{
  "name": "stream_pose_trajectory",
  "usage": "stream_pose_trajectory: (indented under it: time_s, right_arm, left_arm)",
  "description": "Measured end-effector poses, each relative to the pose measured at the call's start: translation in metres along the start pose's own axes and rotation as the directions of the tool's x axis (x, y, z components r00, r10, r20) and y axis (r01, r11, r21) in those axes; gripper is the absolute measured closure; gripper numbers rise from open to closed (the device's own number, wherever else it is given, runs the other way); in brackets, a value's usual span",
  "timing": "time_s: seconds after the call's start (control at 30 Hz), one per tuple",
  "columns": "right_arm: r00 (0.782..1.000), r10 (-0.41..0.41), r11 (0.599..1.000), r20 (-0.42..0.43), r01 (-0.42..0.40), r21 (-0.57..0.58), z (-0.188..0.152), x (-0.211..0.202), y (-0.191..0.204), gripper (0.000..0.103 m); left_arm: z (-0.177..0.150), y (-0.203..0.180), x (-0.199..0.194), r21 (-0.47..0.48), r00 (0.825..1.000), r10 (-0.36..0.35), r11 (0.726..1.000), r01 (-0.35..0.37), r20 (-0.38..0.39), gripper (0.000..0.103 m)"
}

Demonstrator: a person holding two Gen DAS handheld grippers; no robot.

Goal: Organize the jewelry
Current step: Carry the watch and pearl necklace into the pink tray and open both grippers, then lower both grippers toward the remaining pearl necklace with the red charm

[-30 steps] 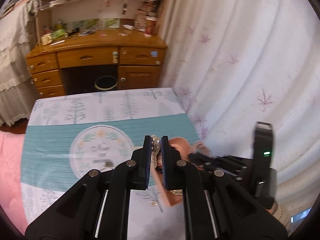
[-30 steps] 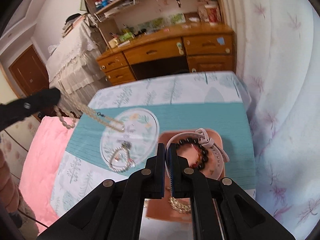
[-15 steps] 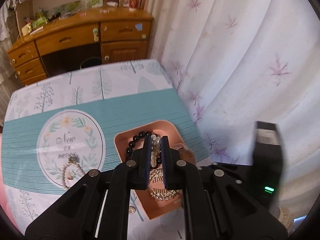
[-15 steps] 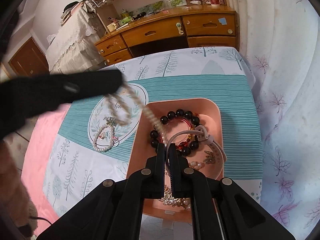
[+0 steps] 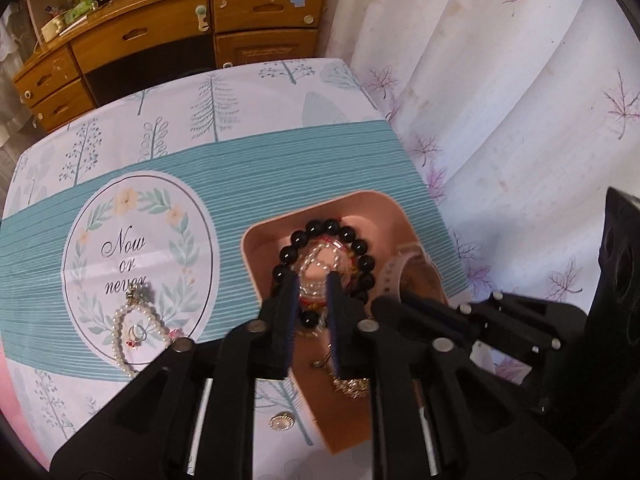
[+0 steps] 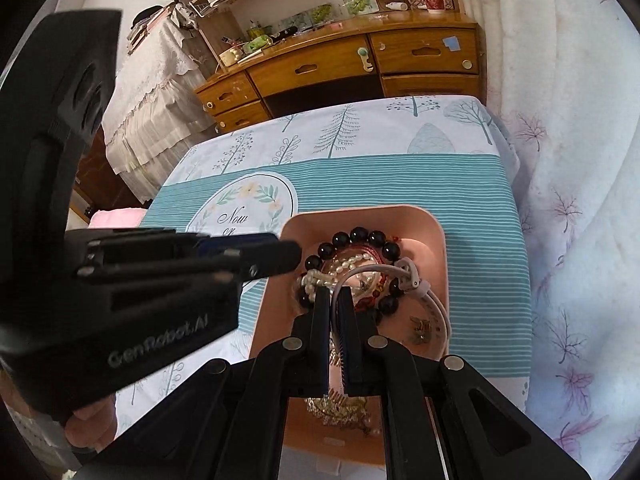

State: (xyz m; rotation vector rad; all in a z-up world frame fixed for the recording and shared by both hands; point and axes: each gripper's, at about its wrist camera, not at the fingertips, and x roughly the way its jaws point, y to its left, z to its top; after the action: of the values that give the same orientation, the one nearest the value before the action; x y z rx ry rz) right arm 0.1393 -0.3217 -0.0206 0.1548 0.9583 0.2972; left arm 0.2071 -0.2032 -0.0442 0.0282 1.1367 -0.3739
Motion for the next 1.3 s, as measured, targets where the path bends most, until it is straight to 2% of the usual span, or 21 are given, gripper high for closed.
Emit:
stream_pose_trajectory:
  time_s: [0.03, 0.1, 0.17, 0.33, 0.47, 0.7, 1.03, 1.3]
  right_arm:
    - [1.000, -0.002, 1.000, -0.001, 0.002, -0.001, 0.002, 0.002, 0.001, 0.099]
    - [1.000, -0.007, 1.000, -0.010, 0.007, -0.001, 0.005, 0.010, 0.002, 0.099]
    - [1.000, -0.016, 1.000, -0.018, 0.016, -0.005, 0.008, 0.018, 0.004, 0.099]
    - [0.998, -0.049, 0.999, -0.045, 0.049, -0.002, 0.018, 0.043, 0.003, 0.099]
    - [0.993, -0.092, 0.996, -0.076, 0.093, 0.011, 0.030, 0.069, 0.001, 0.099]
    - [0.990, -0.083, 0.993, -0.118, 0.092, 0.074, 0.042, 0.087, -0.001, 0.094]
    - [0.990, -0.121, 0.992, -0.066, 0.123, 0.027, 0.041, 0.040, 0.038, 0.094]
    - [0.995, -0.101, 0.994, -0.005, 0.101, -0.045, 0.055, -0.017, 0.099, 0.094]
  left_arm:
    - [-0.001, 0.002, -0.002, -0.001, 1.000, -0.001, 1.000, 0.001, 0.004, 0.079]
    - [-0.003, 0.007, -0.007, 0.000, 1.000, 0.001, 1.000, -0.001, 0.021, 0.061]
    - [-0.005, 0.010, -0.014, -0.003, 0.999, 0.004, 1.000, -0.004, 0.036, 0.058]
    - [-0.011, 0.027, -0.026, -0.020, 0.999, 0.001, 1.000, 0.000, 0.045, 0.058]
    - [-0.019, 0.043, -0.033, -0.029, 0.998, 0.026, 0.999, -0.024, 0.050, 0.058]
    - [-0.032, 0.082, -0.052, -0.094, 0.997, 0.043, 0.995, -0.037, 0.062, 0.058]
    - [-0.052, 0.116, -0.099, -0.114, 0.991, 0.078, 0.991, -0.065, 0.106, 0.058]
    - [-0.062, 0.139, -0.155, -0.097, 0.979, 0.133, 0.988, -0.119, 0.156, 0.058]
